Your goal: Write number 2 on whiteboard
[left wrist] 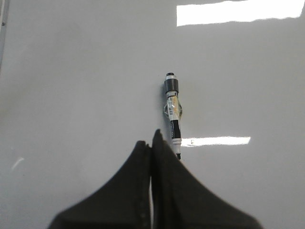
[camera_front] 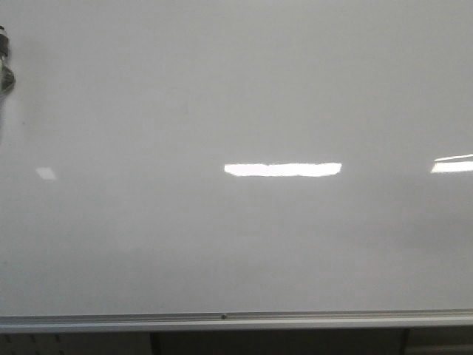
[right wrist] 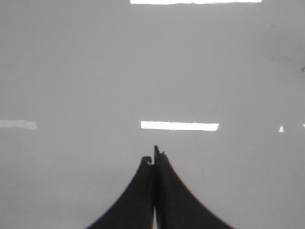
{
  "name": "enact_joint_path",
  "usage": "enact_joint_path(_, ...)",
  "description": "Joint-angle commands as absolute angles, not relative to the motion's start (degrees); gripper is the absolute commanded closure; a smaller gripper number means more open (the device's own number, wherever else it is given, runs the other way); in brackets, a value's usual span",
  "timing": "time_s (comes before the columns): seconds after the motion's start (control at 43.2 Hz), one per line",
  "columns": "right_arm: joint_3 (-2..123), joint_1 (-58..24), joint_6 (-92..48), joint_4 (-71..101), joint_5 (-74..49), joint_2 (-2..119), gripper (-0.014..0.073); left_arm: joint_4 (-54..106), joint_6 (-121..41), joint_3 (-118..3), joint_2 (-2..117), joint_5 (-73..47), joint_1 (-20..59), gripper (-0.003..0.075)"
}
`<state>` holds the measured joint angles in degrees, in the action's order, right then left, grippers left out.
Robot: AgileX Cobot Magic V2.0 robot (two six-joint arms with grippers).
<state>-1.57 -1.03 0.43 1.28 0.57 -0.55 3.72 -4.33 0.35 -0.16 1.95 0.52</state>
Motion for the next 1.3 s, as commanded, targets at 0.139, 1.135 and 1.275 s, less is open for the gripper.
enact_joint_path(0.139, -1.5, -0.6, 0.5, 1.1, 5.3, -1.5, 0.0663, 4.3, -4.4, 1.5, -1.2, 6.4, 0.9, 0.074)
enact_joint_path(1.135, 9.8, -0.6, 0.5, 1.1, -6.0, -1.2, 0.0663, 4.3, -4.4, -8.6, -1.0, 4.7, 0.9, 0.074)
enact_joint_path(1.275, 16.9, -0.6, 0.5, 1.1, -12.3, 0.9, 0.0663, 4.3, -4.4, -16.5, 0.5, -0.5, 0.9, 0.0739)
